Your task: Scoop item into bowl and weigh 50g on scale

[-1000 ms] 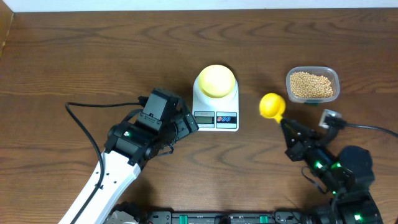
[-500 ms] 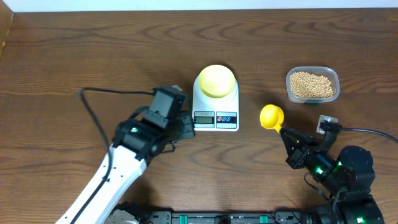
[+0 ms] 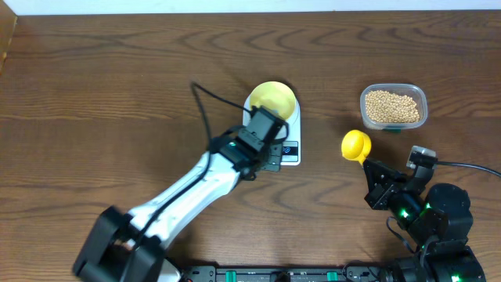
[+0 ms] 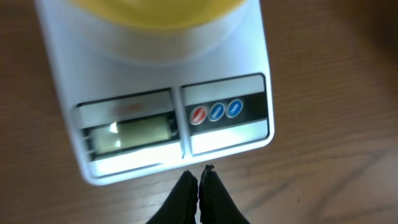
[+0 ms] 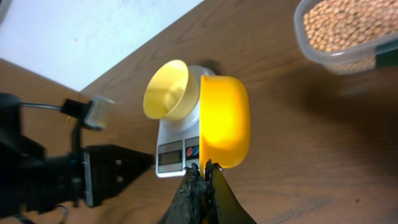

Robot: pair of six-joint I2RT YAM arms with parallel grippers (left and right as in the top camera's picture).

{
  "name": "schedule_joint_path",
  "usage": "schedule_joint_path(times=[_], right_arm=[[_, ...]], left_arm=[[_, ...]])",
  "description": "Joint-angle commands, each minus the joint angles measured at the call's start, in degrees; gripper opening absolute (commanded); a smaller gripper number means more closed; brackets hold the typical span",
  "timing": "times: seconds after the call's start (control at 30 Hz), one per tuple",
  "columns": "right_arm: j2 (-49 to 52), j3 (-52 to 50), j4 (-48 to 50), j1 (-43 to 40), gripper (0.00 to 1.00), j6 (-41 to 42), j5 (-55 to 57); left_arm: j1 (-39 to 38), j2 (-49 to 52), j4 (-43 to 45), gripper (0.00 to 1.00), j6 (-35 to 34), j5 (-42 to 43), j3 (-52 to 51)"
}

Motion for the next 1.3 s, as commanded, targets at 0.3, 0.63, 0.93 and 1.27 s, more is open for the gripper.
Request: schedule_joint_path(times=[0.3,0.63,0.93,1.27], right_arm=[[-0.2,1.5,0.0,-0.3,0.01,0.0,6.4],[-0.2,1.5,0.0,-0.3,0.01,-0.4,7.7],[-0.2,1.5,0.0,-0.3,0.01,-0.3,8.2],[-0.2,1.5,0.0,-0.3,0.01,-0.4,8.3]], left_arm=[[-0.5,9.7,10.4,0.07,-1.7,-4.1,-0.1],[-0.5,10.4,11.1,0.07,-1.7,-4.6,-0.2],[-0.5,12.1,12.2,0.07,-1.7,-4.5,-0.2],[-0.5,12.1,12.8,0.07,-1.9,-4.5,-0.2]])
